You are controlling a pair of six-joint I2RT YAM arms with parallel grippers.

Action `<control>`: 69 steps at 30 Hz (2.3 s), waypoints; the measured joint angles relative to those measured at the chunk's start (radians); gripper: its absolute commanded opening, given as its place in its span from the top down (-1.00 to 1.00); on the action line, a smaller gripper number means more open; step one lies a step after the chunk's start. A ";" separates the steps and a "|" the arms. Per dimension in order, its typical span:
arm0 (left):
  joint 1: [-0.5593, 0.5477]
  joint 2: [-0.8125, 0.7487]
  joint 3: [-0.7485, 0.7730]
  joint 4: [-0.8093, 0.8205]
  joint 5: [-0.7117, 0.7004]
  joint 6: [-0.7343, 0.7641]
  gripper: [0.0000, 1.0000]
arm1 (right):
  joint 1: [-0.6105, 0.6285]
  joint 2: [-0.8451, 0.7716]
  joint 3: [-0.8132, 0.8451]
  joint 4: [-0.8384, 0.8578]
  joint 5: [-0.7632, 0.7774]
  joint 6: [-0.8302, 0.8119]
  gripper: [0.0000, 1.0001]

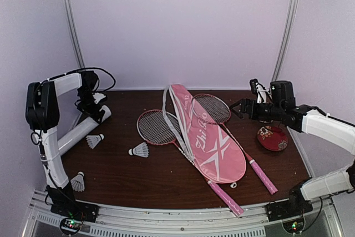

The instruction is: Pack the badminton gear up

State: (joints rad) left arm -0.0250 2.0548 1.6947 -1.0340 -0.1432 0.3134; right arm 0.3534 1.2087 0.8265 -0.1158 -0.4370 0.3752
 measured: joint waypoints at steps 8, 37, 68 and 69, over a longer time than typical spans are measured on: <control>0.006 0.092 0.057 0.024 0.005 0.022 -0.74 | 0.000 0.014 0.000 0.018 -0.010 0.007 -1.00; 0.012 0.141 0.182 0.005 0.076 0.021 -0.21 | 0.011 0.088 0.020 0.045 -0.029 0.022 -1.00; -0.726 -0.897 -0.489 0.673 0.384 0.345 -0.20 | 0.071 -0.297 -0.046 0.084 -0.038 -0.012 -1.00; -0.743 -0.913 -0.510 0.703 0.385 0.370 -0.20 | 0.074 -0.301 -0.046 0.082 -0.039 -0.014 -1.00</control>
State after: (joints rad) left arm -0.7681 1.1416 1.1843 -0.3309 0.2417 0.6834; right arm 0.4271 0.9073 0.7807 -0.0341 -0.4759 0.3614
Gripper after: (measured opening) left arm 0.664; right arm 0.999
